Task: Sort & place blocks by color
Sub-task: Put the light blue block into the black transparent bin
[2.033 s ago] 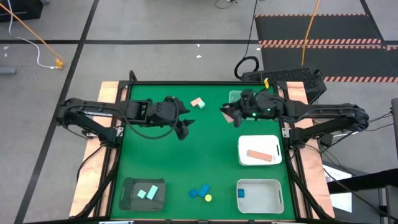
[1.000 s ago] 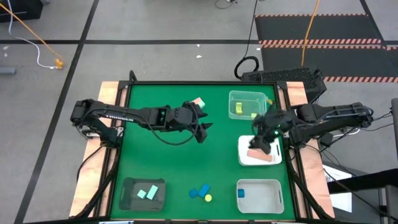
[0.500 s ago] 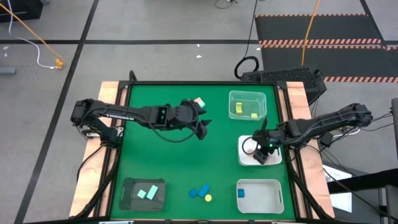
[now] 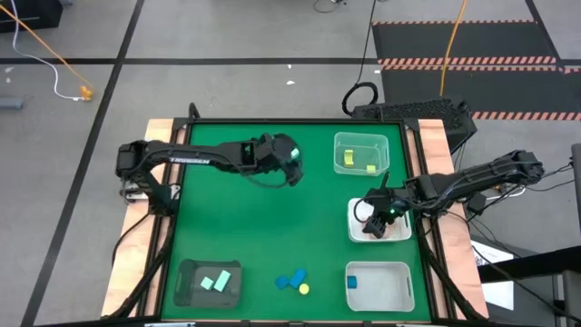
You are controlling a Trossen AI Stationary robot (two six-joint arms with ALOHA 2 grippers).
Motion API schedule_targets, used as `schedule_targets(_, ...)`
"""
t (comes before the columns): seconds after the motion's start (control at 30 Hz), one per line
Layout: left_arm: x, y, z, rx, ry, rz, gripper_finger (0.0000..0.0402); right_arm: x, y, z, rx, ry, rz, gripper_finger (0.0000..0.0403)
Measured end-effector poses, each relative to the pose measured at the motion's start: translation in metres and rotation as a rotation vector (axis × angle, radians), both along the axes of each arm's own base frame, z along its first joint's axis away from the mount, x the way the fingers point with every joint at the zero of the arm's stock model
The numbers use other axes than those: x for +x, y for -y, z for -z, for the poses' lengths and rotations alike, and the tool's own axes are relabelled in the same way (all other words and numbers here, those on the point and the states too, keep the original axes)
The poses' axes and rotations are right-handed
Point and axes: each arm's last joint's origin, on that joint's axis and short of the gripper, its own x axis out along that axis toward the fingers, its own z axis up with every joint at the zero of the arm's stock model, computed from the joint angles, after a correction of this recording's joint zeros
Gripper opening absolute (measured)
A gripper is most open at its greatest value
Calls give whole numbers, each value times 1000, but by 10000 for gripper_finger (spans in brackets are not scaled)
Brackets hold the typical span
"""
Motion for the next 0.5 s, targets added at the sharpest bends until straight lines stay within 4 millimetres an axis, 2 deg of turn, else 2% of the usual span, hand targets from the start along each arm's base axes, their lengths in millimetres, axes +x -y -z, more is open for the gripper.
schedule_targets(0.23, 6, -44, 35, -121, -42, -134, 239, 0, 2, -5, 22, 46, 34, 246)
schedule_targets(0.5, 12, -71, 73, -131, -134, -150, 239, 1, 8, -9, 12, 86, 89, 247)
